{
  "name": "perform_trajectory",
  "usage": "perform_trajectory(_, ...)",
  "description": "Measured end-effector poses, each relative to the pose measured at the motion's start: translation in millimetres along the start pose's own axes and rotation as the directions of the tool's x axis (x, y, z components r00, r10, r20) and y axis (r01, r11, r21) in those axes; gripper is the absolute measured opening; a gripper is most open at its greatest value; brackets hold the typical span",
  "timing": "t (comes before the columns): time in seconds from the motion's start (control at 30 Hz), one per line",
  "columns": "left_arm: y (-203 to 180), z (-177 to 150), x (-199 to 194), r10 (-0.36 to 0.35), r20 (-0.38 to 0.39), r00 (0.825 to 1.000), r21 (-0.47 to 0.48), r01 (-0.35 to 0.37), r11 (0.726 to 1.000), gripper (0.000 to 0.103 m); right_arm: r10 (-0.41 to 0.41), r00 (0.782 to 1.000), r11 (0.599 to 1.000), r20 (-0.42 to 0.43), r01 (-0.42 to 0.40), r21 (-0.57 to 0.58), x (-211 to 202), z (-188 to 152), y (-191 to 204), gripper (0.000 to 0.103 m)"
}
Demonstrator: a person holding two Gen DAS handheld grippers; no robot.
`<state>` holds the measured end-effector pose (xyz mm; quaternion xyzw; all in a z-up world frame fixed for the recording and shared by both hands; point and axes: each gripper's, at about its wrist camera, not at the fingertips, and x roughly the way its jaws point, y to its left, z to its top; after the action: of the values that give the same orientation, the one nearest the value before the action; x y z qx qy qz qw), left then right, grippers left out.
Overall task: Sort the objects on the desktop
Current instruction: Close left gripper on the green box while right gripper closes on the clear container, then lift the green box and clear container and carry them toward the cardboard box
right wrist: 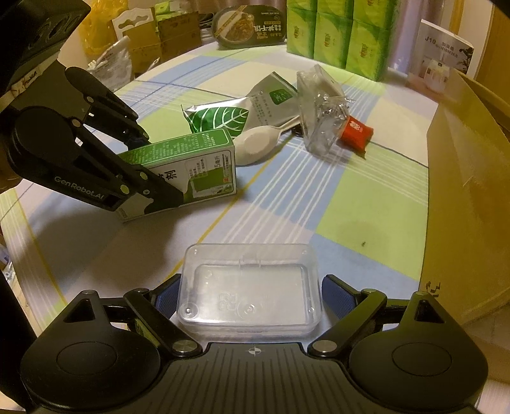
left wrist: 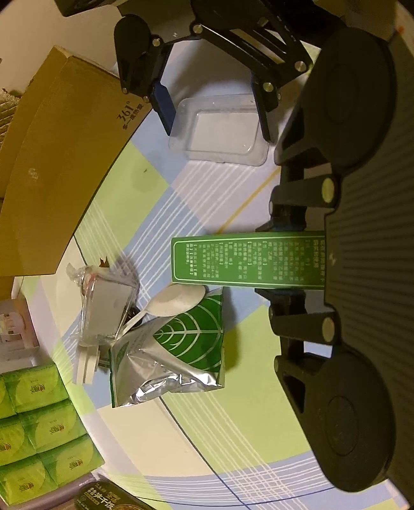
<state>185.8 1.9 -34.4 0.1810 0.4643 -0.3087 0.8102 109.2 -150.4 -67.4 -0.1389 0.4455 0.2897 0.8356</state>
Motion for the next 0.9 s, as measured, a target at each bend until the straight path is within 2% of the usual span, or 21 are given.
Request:
perform_trajectory(0.37,3.9,2.6,-8.5,0.008,0.034,0.999,-0.016,-0.007,1.000,0.025,0.022,1.000,0.999,-0.008,-0.022,0.039,1.3,0.3,-4.5,0.089)
perform_trajectory(0.43,3.1,2.7,-8.9,0.009,0.033,0.999,-0.015,-0.009,1.000,0.025,0.024,1.000,0.999,-0.015,-0.024,0.035,2.1,-0.1,-3.9,0.084)
perform_trajectory(0.5,2.8,2.4,-9.4,0.009,0.033,0.999,-0.013,-0.009,1.000,0.025,0.026,1.000,0.999,-0.016,-0.025,0.036,1.7,0.0,-3.8,0.083)
perform_trajectory(0.9,1.3,7.8,-19.9,0.000,0.074,0.997,-0.025,0.002,1.000,0.025,-0.011,0.998,0.998,0.058,0.008,0.056,-13.1,5.6,-5.9,0.082)
